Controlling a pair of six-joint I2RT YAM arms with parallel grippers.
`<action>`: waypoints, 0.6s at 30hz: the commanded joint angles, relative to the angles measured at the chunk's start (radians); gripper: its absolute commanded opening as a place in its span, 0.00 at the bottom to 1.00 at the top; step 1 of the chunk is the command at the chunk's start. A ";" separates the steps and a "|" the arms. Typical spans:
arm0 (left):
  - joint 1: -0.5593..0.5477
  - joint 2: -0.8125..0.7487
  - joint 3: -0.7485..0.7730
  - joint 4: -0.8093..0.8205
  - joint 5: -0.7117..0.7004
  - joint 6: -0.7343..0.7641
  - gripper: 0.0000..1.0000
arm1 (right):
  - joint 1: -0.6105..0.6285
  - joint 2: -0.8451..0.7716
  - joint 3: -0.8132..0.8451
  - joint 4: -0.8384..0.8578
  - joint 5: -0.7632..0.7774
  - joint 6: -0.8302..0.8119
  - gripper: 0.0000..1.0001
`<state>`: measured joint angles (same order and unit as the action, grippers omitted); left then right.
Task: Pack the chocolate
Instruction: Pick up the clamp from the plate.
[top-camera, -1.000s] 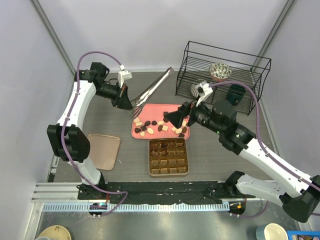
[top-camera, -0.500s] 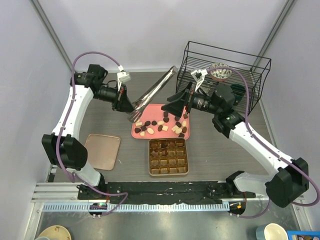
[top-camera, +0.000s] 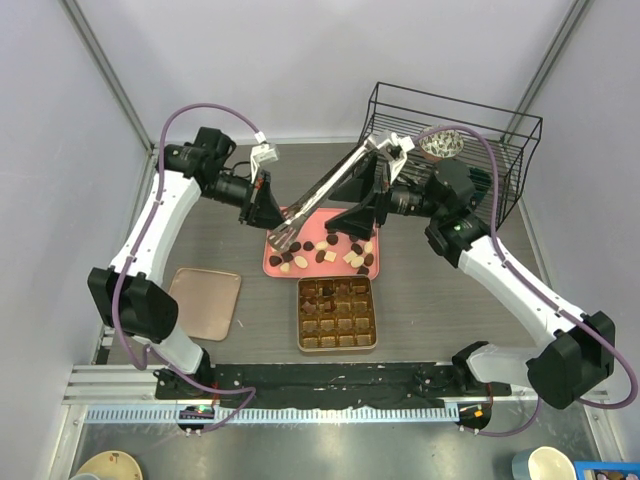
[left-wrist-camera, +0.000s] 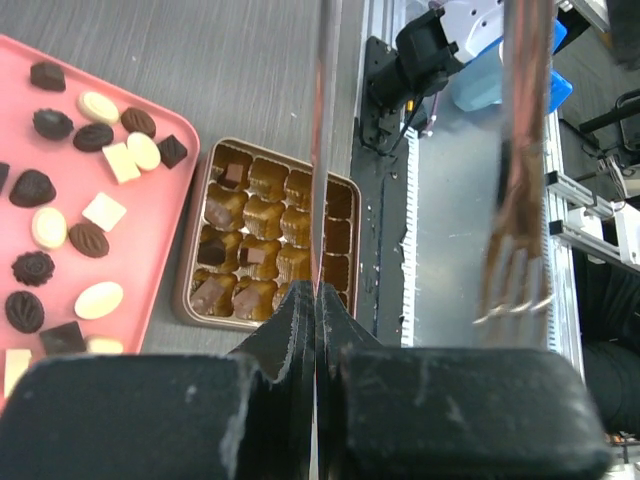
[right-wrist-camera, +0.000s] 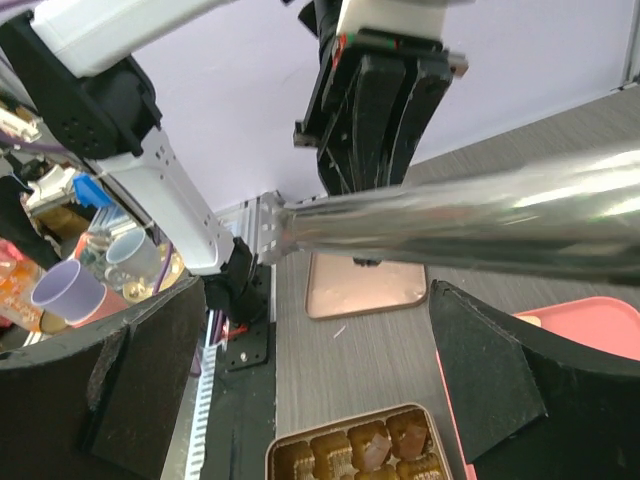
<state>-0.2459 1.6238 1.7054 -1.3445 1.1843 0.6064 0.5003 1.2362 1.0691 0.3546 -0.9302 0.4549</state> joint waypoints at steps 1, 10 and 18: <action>-0.003 -0.039 0.072 -0.317 0.089 -0.031 0.00 | -0.006 -0.006 0.060 -0.126 -0.085 -0.119 1.00; -0.024 -0.045 0.076 -0.317 0.095 -0.054 0.00 | -0.042 -0.032 0.043 -0.125 -0.015 -0.136 1.00; -0.050 -0.081 0.069 -0.317 0.086 -0.073 0.00 | -0.094 0.008 0.025 0.263 -0.030 0.129 1.00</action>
<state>-0.2829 1.6024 1.7554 -1.3449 1.2274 0.5514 0.4156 1.2373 1.0725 0.3859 -0.9512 0.4534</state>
